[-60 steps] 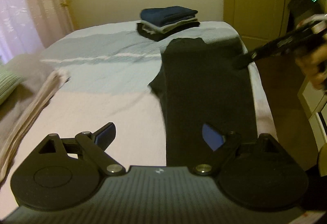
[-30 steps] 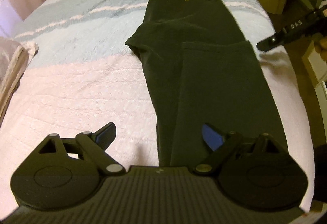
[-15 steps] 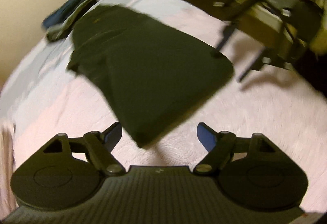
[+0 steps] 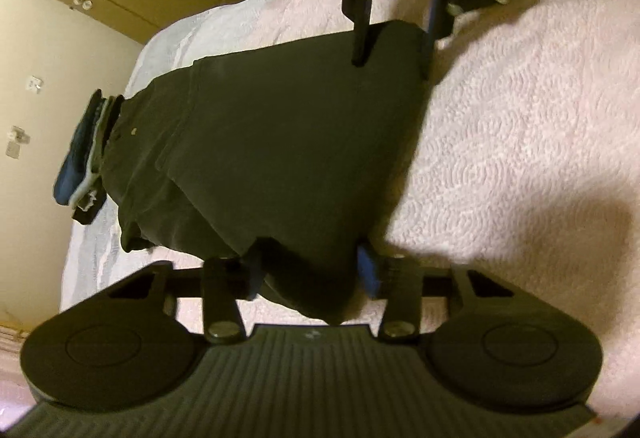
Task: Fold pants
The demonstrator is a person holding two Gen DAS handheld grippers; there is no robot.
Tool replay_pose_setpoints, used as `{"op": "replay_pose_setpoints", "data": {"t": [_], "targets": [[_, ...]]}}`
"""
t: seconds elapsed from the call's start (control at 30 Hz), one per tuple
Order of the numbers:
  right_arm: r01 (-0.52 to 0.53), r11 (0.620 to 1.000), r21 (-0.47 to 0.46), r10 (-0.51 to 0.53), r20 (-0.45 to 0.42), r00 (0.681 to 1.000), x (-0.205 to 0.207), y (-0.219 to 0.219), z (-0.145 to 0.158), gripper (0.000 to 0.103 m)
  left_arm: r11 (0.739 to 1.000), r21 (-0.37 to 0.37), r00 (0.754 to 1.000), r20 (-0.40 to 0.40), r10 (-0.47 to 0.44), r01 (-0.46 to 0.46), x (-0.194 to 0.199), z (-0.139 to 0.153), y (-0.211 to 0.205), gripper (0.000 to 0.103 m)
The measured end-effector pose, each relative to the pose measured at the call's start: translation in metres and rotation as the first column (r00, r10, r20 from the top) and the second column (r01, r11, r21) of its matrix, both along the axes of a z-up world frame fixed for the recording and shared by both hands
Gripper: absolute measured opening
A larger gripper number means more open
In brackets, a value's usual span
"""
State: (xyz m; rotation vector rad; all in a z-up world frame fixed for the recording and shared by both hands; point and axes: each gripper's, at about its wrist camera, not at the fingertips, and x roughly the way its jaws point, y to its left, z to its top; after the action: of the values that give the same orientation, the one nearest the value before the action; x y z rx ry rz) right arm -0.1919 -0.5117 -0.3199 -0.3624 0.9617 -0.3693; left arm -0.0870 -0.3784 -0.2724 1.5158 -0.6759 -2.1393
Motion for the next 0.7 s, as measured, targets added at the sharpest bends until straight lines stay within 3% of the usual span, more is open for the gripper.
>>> {"op": "replay_pose_setpoints", "data": {"t": [0.13,0.33,0.5,0.7], "targets": [[0.029,0.994,0.105,-0.034,0.048,0.998,-0.007,-0.022,0.049,0.02,0.994,0.1,0.998,-0.03,0.049,-0.046,-0.003,0.036,-0.018,0.027],[0.041,0.957,0.287,-0.068,0.086,0.994,-0.022,-0.085,0.143,0.018,0.947,0.303,0.987,-0.077,0.138,-0.109,-0.01,0.122,-0.072,0.025],[0.032,0.893,0.448,-0.095,0.117,0.989,-0.037,-0.163,0.214,0.017,0.909,0.393,0.979,-0.083,0.185,-0.138,-0.023,0.189,-0.125,0.024],[-0.004,0.789,0.615,-0.129,0.173,0.976,-0.056,-0.282,0.257,0.017,0.838,0.516,0.968,-0.065,0.242,-0.175,-0.042,0.248,-0.214,0.024]]}}
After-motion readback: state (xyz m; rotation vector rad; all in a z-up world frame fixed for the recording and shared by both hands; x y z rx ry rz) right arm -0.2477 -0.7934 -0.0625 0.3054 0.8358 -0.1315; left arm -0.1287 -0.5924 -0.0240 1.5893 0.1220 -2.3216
